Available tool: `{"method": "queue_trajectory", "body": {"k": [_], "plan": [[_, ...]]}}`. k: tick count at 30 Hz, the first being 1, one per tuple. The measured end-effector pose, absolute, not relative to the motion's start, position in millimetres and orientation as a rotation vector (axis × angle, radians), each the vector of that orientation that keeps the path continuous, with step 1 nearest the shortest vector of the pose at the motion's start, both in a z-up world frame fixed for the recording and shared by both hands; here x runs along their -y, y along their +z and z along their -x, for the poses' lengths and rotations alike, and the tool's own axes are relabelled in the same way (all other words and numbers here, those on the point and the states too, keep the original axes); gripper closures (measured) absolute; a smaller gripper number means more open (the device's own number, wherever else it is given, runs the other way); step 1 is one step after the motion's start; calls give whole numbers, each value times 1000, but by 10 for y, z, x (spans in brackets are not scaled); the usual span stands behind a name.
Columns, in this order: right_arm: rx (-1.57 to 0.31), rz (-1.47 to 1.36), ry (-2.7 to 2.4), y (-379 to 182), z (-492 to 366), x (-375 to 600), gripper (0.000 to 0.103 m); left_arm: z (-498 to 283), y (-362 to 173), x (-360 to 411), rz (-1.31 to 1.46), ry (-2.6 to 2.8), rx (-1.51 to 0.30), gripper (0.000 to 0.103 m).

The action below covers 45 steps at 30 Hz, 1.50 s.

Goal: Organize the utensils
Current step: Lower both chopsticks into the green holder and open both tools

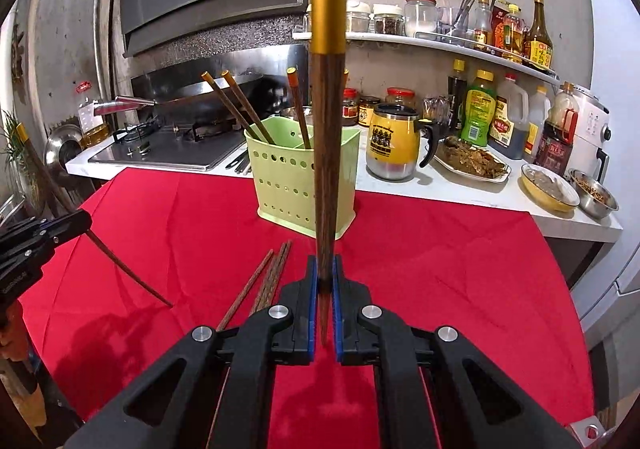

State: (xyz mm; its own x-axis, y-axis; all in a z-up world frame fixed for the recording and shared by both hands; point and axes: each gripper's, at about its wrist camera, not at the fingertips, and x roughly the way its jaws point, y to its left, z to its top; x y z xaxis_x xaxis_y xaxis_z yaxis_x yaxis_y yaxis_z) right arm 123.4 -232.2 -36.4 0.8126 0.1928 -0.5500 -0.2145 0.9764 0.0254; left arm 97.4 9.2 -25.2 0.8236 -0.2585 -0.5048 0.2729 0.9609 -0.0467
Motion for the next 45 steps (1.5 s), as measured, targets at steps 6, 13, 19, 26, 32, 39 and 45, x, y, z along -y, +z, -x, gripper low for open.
{"method": "queue_trajectory", "body": {"k": [6,13,19,26,32,39,45], "plan": [[-551,50,205,-174,-1299,2361,96,-1075,-27,-45,-41,-293,-475,96],[-431,86,148,433,-1616,2423,96,-1464,595,-21,-39,-280,-344,96],[-332,93,133,889,-2003,2351,96,-1965,1099,14,18,-287,-237,96],[-368,56,205,899,-2495,2189,96,-2579,1066,313,16,-343,-300,96],[-476,62,247,572,-2781,2073,96,-2978,642,467,4,-382,-450,96],[-520,55,246,490,-2860,2081,79,-3031,539,481,-15,-371,-493,96],[-453,52,210,725,-2505,2237,68,-2741,814,366,-3,-352,-423,82]]}}
